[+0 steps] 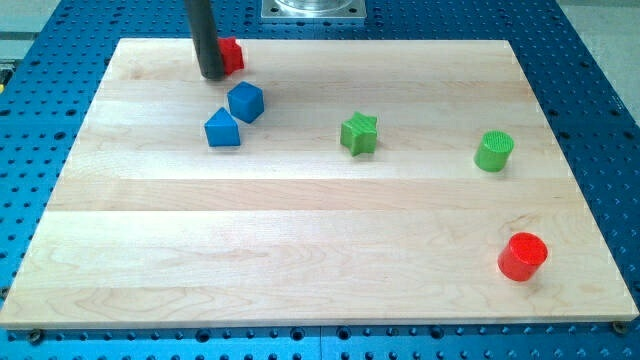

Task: Push the red star to the top center

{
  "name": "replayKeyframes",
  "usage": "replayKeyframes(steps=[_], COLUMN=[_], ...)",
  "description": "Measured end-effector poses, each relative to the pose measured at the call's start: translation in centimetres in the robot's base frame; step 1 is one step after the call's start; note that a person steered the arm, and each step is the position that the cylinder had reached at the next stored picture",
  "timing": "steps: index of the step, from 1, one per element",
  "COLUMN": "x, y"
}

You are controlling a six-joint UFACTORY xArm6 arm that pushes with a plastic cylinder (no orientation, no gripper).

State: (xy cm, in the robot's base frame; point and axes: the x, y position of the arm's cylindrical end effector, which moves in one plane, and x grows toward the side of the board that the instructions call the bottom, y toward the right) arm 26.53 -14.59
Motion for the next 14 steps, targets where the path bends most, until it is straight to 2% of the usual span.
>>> replayKeyframes(steps=[1,2,3,4,5,6,7,8,10,12,14], x=[-0.1,-1.9,-1.9,-2.6,-2.9,-2.9,-2.9,-4.0,-4.2,-4.1,-1.2], y=[-8.7,-7.1,-0.1,0.2,-2.4,4.5,6.4,2.3,12.0,12.0,14.3])
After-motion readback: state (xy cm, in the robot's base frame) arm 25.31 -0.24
